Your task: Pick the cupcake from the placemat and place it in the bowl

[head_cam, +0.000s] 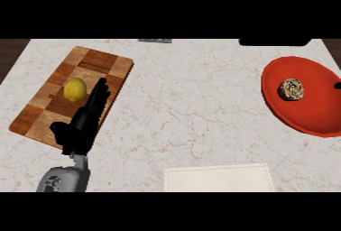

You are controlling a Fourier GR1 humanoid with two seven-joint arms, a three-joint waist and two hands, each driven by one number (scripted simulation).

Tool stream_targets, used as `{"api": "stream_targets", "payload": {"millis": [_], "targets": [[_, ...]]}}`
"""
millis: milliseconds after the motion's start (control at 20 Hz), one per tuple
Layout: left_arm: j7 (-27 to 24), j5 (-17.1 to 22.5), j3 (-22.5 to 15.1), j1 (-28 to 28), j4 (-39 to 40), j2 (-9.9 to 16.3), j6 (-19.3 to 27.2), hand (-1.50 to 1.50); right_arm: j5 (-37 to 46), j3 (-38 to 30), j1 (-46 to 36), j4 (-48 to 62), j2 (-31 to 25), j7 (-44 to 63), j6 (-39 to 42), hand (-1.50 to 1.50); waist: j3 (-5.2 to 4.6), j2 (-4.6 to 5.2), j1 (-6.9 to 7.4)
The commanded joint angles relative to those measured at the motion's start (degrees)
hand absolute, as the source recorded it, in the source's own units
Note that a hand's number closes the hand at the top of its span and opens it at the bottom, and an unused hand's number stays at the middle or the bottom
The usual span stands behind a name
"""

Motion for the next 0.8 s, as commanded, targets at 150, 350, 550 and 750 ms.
{"api": "stream_targets", "payload": {"millis": [150,350,550,750], "targets": [[-2.36,2.26,2.08,0.48,1.56,1.68,-2.56,0.0,-5.52,-5.18,0.3,7.09,-6.23,0.91,12.22,-1.5,0.01,0.09,-0.23],[0.22,-1.46,-1.22,-0.05,0.69,-1.92,1.73,0.0,-5.4,-4.73,0.05,8.18,-9.36,0.21,17.1,-1.5,0.07,0.19,0.26],[-0.56,1.08,0.65,-0.35,1.09,0.16,-1.22,0.0,-6.2,-4.65,5.69,7.83,-9.99,-5.04,20.95,-1.5,0.14,0.36,0.1],[-0.66,-1.43,-1.34,-0.04,1.33,-2.16,1.53,0.0,-6.34,-3.38,6.36,6.04,-9.23,-4.86,21.81,-1.5,0.17,0.38,0.37]]}}
